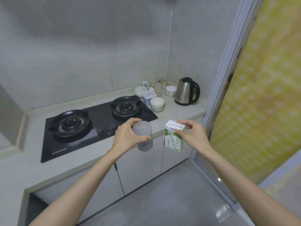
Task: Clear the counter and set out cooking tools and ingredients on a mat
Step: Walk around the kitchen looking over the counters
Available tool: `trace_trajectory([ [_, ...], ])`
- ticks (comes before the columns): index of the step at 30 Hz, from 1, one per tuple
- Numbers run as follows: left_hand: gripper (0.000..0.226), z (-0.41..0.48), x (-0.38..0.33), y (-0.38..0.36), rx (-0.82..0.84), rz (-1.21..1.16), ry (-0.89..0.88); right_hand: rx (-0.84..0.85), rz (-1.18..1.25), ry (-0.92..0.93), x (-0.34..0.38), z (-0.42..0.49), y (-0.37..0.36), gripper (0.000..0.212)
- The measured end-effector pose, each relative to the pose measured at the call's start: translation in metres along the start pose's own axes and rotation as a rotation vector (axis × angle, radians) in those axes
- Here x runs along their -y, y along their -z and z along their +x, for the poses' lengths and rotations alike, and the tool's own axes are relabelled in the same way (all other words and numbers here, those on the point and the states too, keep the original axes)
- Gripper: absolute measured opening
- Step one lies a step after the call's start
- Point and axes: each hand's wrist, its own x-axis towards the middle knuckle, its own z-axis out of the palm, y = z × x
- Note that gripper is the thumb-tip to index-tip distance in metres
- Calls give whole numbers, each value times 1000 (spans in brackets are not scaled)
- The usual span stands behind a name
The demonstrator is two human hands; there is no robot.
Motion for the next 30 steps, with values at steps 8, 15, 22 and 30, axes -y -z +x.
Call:
trace_trajectory([
  [8, 66, 133, 20, -49, 40, -19, -7, -34, -9, -35, -45, 128, -12, 31],
  [15, 71, 256, 43, -82, 67, -27, 27, -62, -60, -66, -79, 250, -28, 30],
  [22, 65, 347, 51, -104, 37, -41, 59, -56, -18, -171, -108, 354, -46, 25],
  [30, 64, 431, 44, -138, -46, -77, 109, 88, -26, -201, -158, 463, -75, 30],
])
